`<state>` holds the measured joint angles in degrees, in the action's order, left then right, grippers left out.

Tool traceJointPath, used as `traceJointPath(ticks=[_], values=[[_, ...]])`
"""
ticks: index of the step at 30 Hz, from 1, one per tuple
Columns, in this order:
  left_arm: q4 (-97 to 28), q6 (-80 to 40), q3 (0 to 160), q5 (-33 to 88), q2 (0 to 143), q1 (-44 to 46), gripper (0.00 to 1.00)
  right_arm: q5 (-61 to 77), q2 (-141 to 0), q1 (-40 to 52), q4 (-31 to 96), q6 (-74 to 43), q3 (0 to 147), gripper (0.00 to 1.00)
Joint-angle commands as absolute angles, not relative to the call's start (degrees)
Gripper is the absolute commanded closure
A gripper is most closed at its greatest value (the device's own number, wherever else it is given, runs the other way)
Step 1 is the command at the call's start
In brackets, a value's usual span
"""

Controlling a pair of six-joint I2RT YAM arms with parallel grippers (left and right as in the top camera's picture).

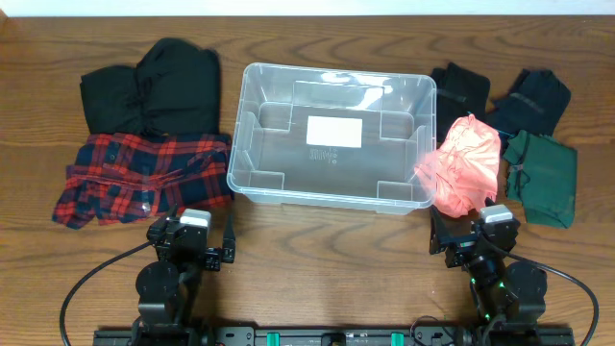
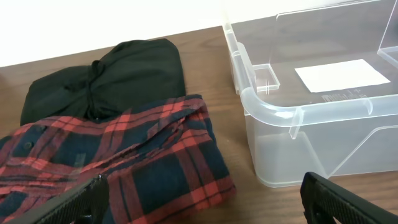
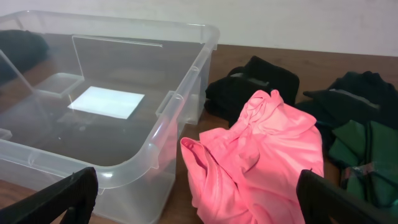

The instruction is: Pack container

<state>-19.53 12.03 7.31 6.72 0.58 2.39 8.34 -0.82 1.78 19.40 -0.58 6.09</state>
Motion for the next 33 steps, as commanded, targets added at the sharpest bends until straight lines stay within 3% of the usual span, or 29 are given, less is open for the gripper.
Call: traceJointPath(ticks=[1,10,18,22,26,33], values=[[-19.57,11.77,6.0,7.07,0.21,2.15,0.02,8.38,-0.38,2.22,19.27,0.08,5.89,0.01],[-19.59,11.77,6.0,7.07,0.21,2.15,0.02,8.19,-0.38,2.22,18.44,0.05,5.89,0.01],[-19.57,11.77,6.0,7.07,0.21,2.15,0.02,20.49,-0.38,2.22,15.35,-16.45,6.04,0.01],[-19.57,11.77,6.0,7.07,0.21,2.15,0.02,21.12,-1.72,2.22,14.66,-17.54,10.11,0.01],[-19.57,11.77,6.0,7.07,0.21,2.15,0.02,15.88,-8.93,2.22,20.8,-15.18,20.1,0.01],[-19.57,11.77,6.0,7.07,0.21,2.15,0.02,4.56,-34.65,2.13,37.69,-10.31,44.23,0.01]])
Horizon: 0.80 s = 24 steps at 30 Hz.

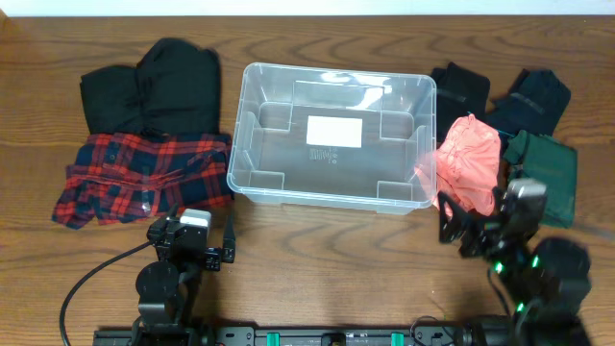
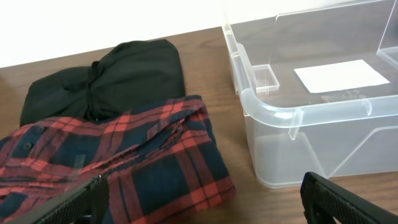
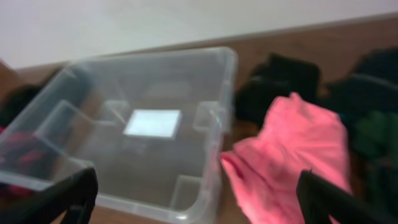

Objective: Pack container
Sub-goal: 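Reach the right gripper to the dark green folded garment and grasp it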

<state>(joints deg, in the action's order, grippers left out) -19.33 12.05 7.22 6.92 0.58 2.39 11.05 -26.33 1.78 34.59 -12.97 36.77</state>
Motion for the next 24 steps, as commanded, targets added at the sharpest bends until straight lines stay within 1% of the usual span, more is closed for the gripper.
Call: traceJointPath(ticks=[1,3,6,7,10,13,18,21,24], values=[[-19.57,11.77,6.0,7.07,0.21,2.15,0.02,3.84,-38.33,1.96,39.88,-9.89,47.64,0.01],[-19.59,11.77,6.0,7.07,0.21,2.15,0.02,4.27,-45.91,1.32,43.64,-8.36,54.74,0.01],[-19.57,11.77,6.0,7.07,0.21,2.15,0.02,10.15,-55.53,0.51,47.31,-5.56,64.14,0.01],[-19.57,11.77,6.0,7.07,0.21,2.15,0.02,10.09,-58.35,0.1,48.66,-4.16,66.94,0.01],[-19.57,11.77,6.0,7.07,0.21,2.15,0.02,9.69,-65.43,-3.49,51.37,-6.02,73.19,0.01],[-19.57,11.77,6.0,7.07,0.21,2.15,0.02,10.39,-71.4,-9.91,53.25,-9.89,76.69,0.01],[-19.59,11.77,6.0,7.07,0.21,2.15,0.02,16.93,-80.64,-23.73,53.49,-10.24,78.67,0.01],[-19.57,11.77,6.0,7.07,0.21,2.15,0.02,17.5,-86.15,-31.77,50.83,-10.24,78.7,0.01],[-19.57,11.77,6.0,7.07,0.21,2.15,0.02,21.43,-91.33,-37.89,47.64,-8.84,78.7,0.01]])
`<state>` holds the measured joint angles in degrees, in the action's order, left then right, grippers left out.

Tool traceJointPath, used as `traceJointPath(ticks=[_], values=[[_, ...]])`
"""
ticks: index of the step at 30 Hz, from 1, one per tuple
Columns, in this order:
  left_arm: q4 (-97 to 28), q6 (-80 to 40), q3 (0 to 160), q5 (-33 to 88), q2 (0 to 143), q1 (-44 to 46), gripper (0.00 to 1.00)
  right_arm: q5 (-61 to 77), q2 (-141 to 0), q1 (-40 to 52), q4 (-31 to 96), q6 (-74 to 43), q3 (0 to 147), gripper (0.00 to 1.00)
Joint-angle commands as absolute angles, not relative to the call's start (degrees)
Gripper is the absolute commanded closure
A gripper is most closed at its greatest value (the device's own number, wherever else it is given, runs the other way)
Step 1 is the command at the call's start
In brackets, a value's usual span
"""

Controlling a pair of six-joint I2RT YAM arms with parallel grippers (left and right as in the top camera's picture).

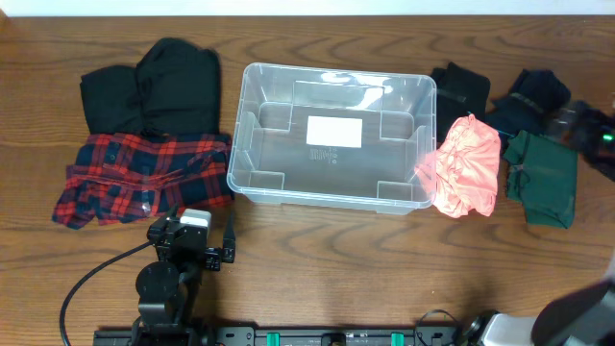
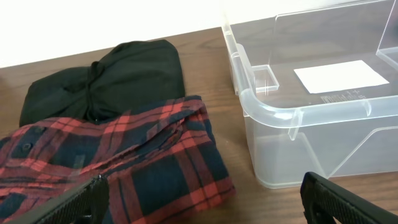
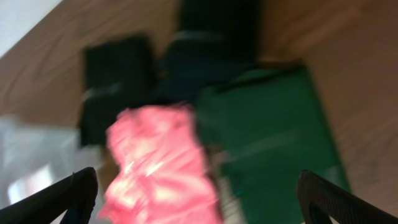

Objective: Pack container
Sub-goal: 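Reach the right gripper to the dark green folded garment and grasp it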

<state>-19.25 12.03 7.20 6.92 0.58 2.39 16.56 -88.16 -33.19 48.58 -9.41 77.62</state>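
The clear plastic container stands open and holds no clothes, only a white label on its floor. A pink garment lies crumpled against its right wall. My right gripper, blurred, hovers open at the far right over the green garment and the dark navy one, holding nothing. My left gripper rests open at the table's front, facing the red plaid shirt and the container's near left corner.
A black garment lies behind the plaid shirt on the left. Another black garment sits by the container's back right corner. Bare wood runs along the front edge between the arm bases.
My right arm has moved from the front right of the table to the far right edge, above the green and navy clothes. Its view now looks down on that pile. The left arm is unchanged.
Both grippers first rested open at the front edge, the right one facing the pink garment. Then the right arm stood higher and a little further right, looking over the container. Now it is at the far right, over the clothes pile. No garment has moved.
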Motion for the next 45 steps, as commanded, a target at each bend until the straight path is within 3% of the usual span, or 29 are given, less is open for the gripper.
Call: traceJointPath(ticks=[1,8,18,22,26,32,35,45], values=[[-19.57,11.77,6.0,7.07,0.21,2.15,0.02,22.44,-93.01,-39.86,46.85,-8.36,78.72,0.01],[-19.57,11.77,6.0,7.07,0.21,2.15,0.02,24.25,-102.41,-47.72,45.04,-1.13,78.7,0.04],[-19.57,11.77,6.0,7.07,0.21,2.15,0.02,21.02,-114.48,-48.05,46.39,4.01,78.7,0.02],[-19.57,11.77,6.0,7.07,0.21,2.15,0.02,25.69,-117.08,-47.9,46.26,6.35,78.7,0.03],[-19.57,11.77,6.0,7.07,0.21,2.15,0.02,29.08,-117.78,-47.42,46.7,7.6,78.61,0.17],[-19.57,11.77,6.0,7.07,0.21,2.15,0.02,28.53,-117.75,-47.4,48.42,7.57,78.59,0.73],[-19.57,11.77,6.0,7.07,0.21,2.15,0.02,28.51,-117.54,-47.66,49.84,7.18,78.35,0.88],[-19.57,11.77,6.0,7.07,0.21,2.15,0.02,36.42,-107.07,-41.65,52.01,5.32,78.35,0.91]])
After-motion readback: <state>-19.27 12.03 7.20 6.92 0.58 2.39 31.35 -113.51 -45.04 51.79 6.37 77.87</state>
